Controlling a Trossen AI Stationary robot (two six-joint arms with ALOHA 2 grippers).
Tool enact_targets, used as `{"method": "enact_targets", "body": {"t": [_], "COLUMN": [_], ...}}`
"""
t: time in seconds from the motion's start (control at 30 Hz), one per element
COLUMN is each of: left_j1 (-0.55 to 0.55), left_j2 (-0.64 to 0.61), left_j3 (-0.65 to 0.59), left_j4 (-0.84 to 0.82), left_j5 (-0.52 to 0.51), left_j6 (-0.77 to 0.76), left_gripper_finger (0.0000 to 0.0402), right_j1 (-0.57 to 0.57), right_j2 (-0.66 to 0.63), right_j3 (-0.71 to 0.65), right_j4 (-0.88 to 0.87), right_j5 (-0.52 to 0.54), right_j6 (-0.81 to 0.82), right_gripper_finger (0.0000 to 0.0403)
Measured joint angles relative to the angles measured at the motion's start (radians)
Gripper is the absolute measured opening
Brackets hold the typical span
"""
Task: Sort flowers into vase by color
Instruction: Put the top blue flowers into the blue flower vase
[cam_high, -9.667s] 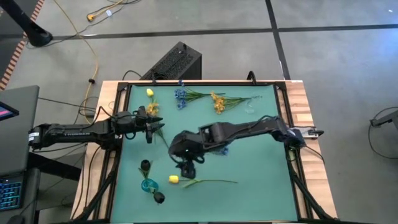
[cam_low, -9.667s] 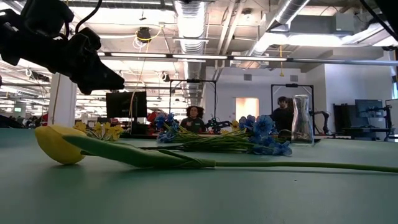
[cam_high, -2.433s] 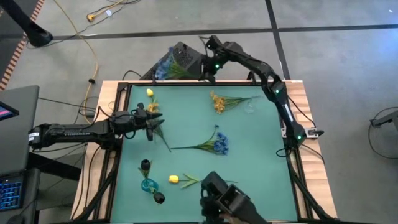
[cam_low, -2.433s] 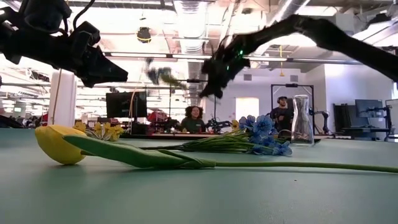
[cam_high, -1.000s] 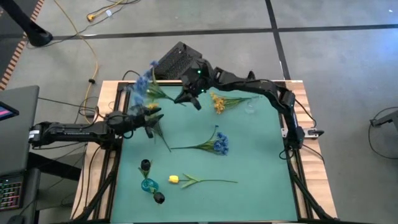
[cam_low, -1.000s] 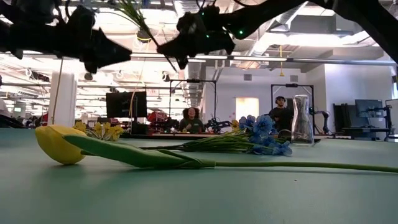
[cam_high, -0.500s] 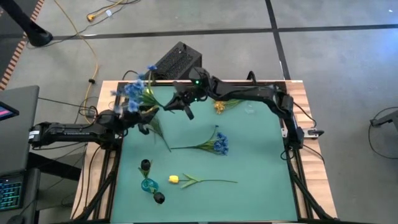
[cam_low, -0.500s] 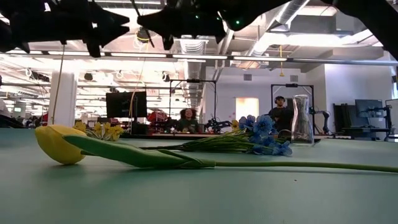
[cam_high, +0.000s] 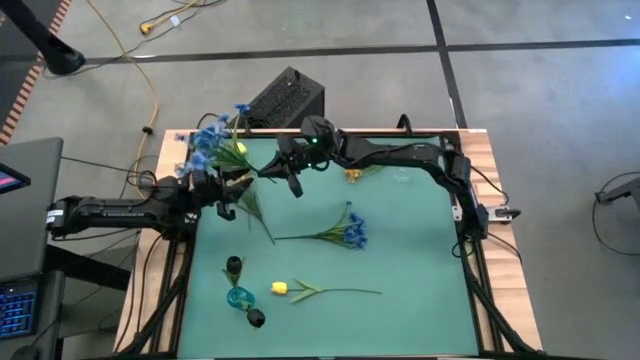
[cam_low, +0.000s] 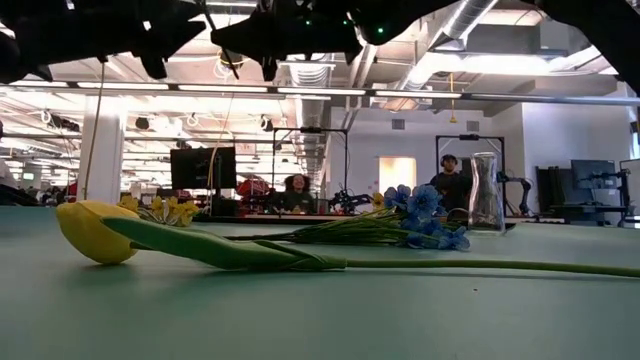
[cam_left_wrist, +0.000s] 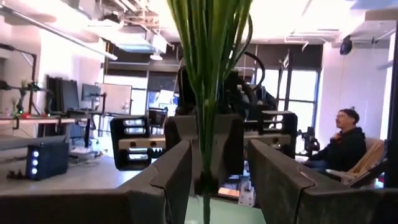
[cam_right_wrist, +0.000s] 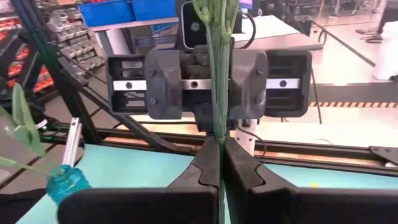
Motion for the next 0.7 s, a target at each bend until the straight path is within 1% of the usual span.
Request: {"method": "enact_targets", "body": {"t": [0.17,0.3,0.6,0.7], "left_j1": [0.0,0.0,0.0,0.0], "left_j2": [0.0,0.0,0.0,0.0], "left_j3": [0.019,0.019,0.019,0.019], "left_j4": [0.0,-0.003,-0.004,-0.004], "left_j5": [-0.007,-0.041,-0.036,-0.036], "left_j6": [-0.001,-0.005,-0.002,-0.008], "left_gripper_finger": [0.0143,0.0143,0.0143,0.0143], "right_j1": [0.011,0.01,0.014,0.027], "right_j2": [0.0,0.0,0.0,0.0], "right_j3": [0.0,0.0,0.0,0.0], "right_j4": [0.004,0.004,0.001,-0.013], "right_j5": [0.003,0.004,0.009,0.074], "right_j6": [-0.012,-0.011,-0.011,-0.031], "right_gripper_finger": [0.0027,0.0027,0.0027,0.0027]}}
